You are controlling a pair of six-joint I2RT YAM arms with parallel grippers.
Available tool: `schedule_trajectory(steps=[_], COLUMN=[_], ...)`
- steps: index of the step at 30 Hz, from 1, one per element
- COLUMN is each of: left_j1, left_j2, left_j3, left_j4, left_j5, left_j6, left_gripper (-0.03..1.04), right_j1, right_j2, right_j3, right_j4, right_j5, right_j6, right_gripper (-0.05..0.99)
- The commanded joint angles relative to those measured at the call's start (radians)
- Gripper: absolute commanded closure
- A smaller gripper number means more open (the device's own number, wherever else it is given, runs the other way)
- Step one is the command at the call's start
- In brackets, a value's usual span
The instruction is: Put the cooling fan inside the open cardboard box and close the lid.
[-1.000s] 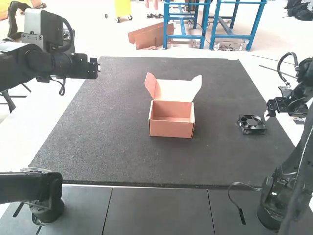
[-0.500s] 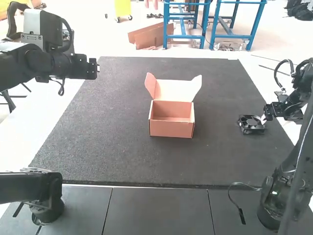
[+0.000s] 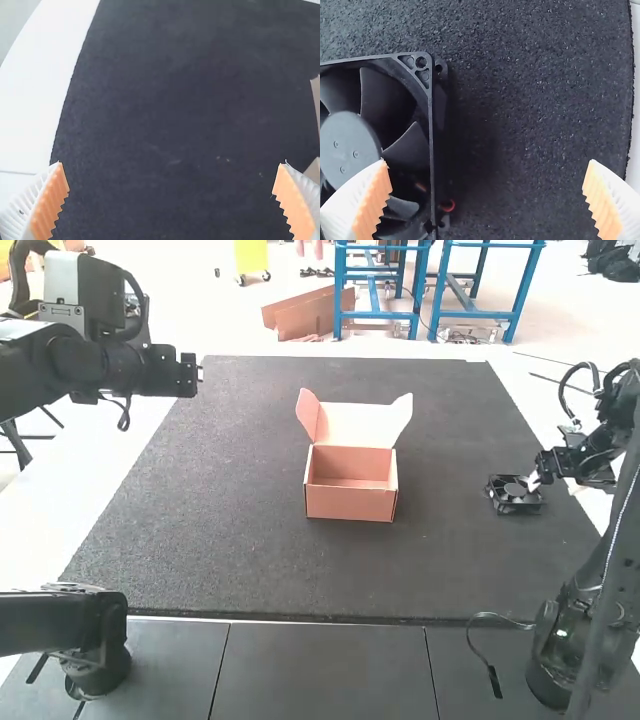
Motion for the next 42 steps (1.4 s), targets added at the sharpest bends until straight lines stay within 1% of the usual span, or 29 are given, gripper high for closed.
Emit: schedule_trajectory(steps=[1, 3, 5, 7, 13, 15, 17, 19, 21, 24, 26, 28, 29, 31, 32, 33, 36, 37, 38, 39, 41, 42], left_j1=[0.01, 0.01, 0.01, 0.01, 0.01, 0.01, 0.01, 0.01, 0.01, 0.01, 0.01, 0.01, 0.01, 0.008, 0.01, 0.01, 0.008, 0.01, 0.01, 0.01, 0.01, 0.01], left_j2=[-0.009, -0.009, -0.009, -0.009, -0.009, -0.009, -0.009, -0.009, -0.009, -0.009, -0.01, -0.013, -0.015, -0.018, -0.019, -0.019, -0.019, -0.019, -0.019, -0.021, -0.024, -0.025], left_j3=[0.032, 0.034, 0.036, 0.039, 0.037, 0.037, 0.037, 0.037, 0.039, 0.037, 0.036, 0.032, 0.031, 0.023, 0.02, 0.019, 0.014, 0.011, 0.006, 0.003, -0.006, -0.014], left_j4=[0.004, 0.005, 0.004, 0.004, 0.005, 0.005, 0.008, 0.01, 0.013, 0.014, 0.016, 0.016, 0.016, 0.027, 0.038, 0.048, 0.085, 0.1, 0.114, 0.128, 0.162, 0.182], left_j5=[0.01, 0.01, 0.01, 0.01, 0.01, 0.01, 0.01, 0.01, 0.01, 0.01, 0.01, 0.01, 0.012, 0.012, 0.013, 0.013, 0.018, 0.024, 0.03, 0.033, 0.052, 0.055], left_j6=[0.013, 0.013, 0.013, 0.013, 0.013, 0.013, 0.013, 0.013, 0.013, 0.013, 0.013, 0.013, 0.013, 0.013, 0.013, 0.013, 0.013, 0.013, 0.013, 0.013, 0.011, 0.011], left_gripper=[0.04, 0.04, 0.04, 0.04, 0.04, 0.04, 0.04, 0.04, 0.04, 0.04, 0.04, 0.04, 0.04, 0.04, 0.04, 0.04, 0.04, 0.04, 0.04, 0.04, 0.04, 0.04], right_j1=[0.014, 0.016, 0.021, 0.022, 0.022, 0.024, 0.025, 0.027, 0.027, 0.027, 0.027, 0.028, 0.03, 0.036, 0.041, 0.045, 0.044, 0.044, 0.045, 0.048, 0.053, 0.06], right_j2=[0.008, 0.014, 0.025, 0.034, 0.043, 0.046, 0.053, 0.063, 0.077, 0.097, 0.099, 0.103, 0.105, 0.099, 0.095, 0.085, 0.011, -0.018, -0.047, -0.076, -0.135, -0.168], right_j3=[0.021, 0.021, 0.021, 0.021, 0.012, 0.006, 0.002, 0.001, 0.001, 0.001, -0.001, -0.001, -0.001, 0.006, 0.012, 0.022, 0.056, 0.059, 0.064, 0.067, 0.07, 0.076], right_j4=[0.01, 0.013, 0.013, 0.012, 0.015, 0.015, 0.015, 0.01, -0.001, -0.027, -0.033, -0.031, -0.033, -0.048, -0.05, -0.054, -0.059, -0.059, -0.059, -0.061, -0.079, -0.097], right_j5=[-0.023, -0.008, -0.006, 0.029, 0.06, 0.08, 0.089, 0.092, 0.091, 0.068, 0.054, 0.04, 0.034, 0.017, 0.009, -0.011, -0.109, -0.116, -0.118, -0.136, -0.155, -0.193], right_j6=[-0.016, -0.016, -0.016, -0.019, -0.024, -0.025, -0.025, -0.024, -0.019, -0.015, -0.013, 0.013, 0.022, 0.053, 0.085, 0.108, 0.237, 0.264, 0.277, 0.287, 0.295, 0.3], right_gripper=[0.05, 0.05, 0.05, 0.05, 0.05, 0.06, 0.1, 0.19, 0.32, 0.54, 0.73, 0.92, 0.95, 0.95, 0.95, 0.95, 0.95, 0.95, 0.95, 0.95, 0.95, 0.95])
